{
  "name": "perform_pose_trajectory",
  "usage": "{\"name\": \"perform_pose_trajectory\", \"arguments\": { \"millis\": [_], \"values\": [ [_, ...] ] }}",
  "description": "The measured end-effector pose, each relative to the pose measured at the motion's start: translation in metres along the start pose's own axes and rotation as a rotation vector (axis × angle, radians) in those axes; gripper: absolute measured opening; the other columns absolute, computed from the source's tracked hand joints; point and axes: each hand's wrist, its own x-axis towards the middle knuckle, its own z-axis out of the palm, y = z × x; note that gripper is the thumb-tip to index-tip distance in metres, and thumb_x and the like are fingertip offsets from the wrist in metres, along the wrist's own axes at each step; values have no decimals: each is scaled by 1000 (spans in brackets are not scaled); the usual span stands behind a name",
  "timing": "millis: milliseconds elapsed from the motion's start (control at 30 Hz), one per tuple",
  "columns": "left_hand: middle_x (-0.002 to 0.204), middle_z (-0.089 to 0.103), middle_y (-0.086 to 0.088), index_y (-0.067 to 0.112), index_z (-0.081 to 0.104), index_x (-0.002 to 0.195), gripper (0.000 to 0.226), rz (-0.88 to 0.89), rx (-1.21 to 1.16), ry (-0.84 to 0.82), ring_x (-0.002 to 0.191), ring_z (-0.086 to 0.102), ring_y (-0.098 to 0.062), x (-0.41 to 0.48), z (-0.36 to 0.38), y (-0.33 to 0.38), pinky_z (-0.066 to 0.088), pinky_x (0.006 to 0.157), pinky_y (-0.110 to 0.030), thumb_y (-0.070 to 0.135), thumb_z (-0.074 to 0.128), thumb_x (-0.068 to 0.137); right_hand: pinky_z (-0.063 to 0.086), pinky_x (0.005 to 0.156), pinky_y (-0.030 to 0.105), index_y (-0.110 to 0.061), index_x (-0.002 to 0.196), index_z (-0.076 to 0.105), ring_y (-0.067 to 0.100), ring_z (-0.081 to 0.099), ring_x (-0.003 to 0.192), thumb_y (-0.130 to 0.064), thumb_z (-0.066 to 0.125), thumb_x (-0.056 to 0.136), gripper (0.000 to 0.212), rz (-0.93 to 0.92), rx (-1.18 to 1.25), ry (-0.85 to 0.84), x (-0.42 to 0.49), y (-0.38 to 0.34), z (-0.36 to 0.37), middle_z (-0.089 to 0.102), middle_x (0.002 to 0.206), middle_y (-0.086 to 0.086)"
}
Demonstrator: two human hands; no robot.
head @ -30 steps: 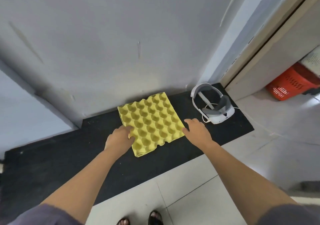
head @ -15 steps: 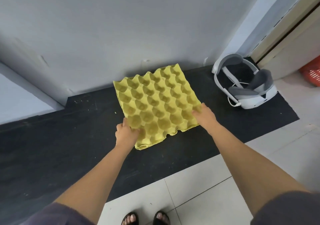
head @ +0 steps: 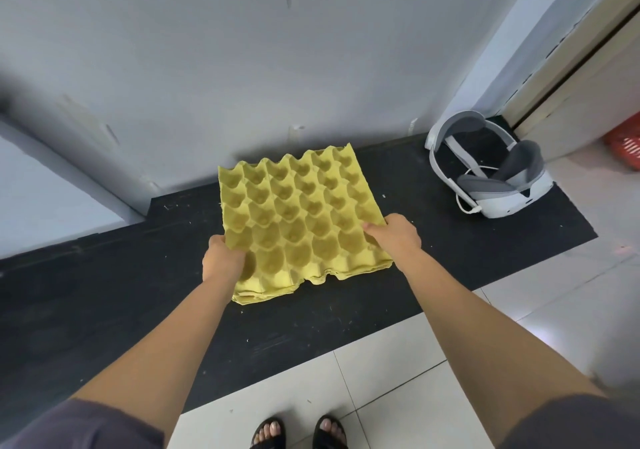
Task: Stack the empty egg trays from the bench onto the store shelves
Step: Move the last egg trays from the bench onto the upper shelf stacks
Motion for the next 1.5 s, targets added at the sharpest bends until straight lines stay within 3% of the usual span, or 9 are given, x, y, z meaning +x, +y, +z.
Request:
{"name": "perform_pose_trajectory", "arguments": {
  "millis": [200,333,467,633,933,1100,1200,1333,1500],
  "values": [
    [107,52,-10,14,32,133,47,-47,-102,-61,94,51,-29,-12,-26,8,44,77,-40,21,53,91,42,86,39,-6,135,33,31,49,113,-38,52,94,56,23,200,-99,-24,-27,-11,47,130,14],
    [97,54,-5,14,35,133,43,9,-156,-47,95,54,-29,-19,-37,12,47,82,-42,23,50,94,38,74,33,-3,124,42,21,47,88,-19,39,99,30,-56,176,-41,-34,-30,-15,50,107,11],
    [112,53,-9,10,42,133,40,122,-165,28,94,50,-26,-27,-43,14,45,79,-40,4,41,94,45,83,37,-6,121,52,28,52,101,1,29,91,38,-134,180,89,-43,-30,-18,52,118,15],
    [123,50,-4,15,42,136,45,216,-227,67,98,47,-20,-38,-45,10,40,81,-33,-1,40,94,48,91,44,-12,116,54,27,55,102,-3,31,92,35,-181,268,147,-51,-25,-18,56,113,11],
    [119,49,3,42,31,130,42,71,-415,-170,109,53,-28,-51,-67,13,47,92,-55,17,41,97,26,52,26,-30,122,35,14,34,67,-1,23,90,44,-32,435,-137,-73,-23,-41,44,92,0],
    [127,48,-1,27,38,136,47,175,-311,-13,112,50,-26,-49,-70,1,45,97,-48,8,47,94,34,59,29,-31,119,38,17,43,77,0,30,91,42,-8,394,-217,-73,-17,-32,48,99,4],
    [129,42,-5,17,45,134,45,267,-170,92,113,46,-25,-42,-68,-4,41,101,-45,2,50,91,41,65,33,-23,117,46,24,49,90,0,32,89,39,-54,277,-106,-66,-8,-8,52,111,10],
    [118,51,0,18,42,132,42,242,-257,-29,101,49,-19,-38,-60,-13,42,85,-33,3,45,93,49,86,45,-22,110,46,23,52,95,1,28,89,36,-72,480,-73,-60,3,16,55,111,8],
    [112,56,4,33,39,119,29,163,-415,-179,104,54,-23,-18,-54,-41,46,91,-48,14,43,98,51,86,58,-43,114,43,27,58,105,0,31,86,53,-8,653,-247,-47,21,30,55,114,-3]
  ]
}}
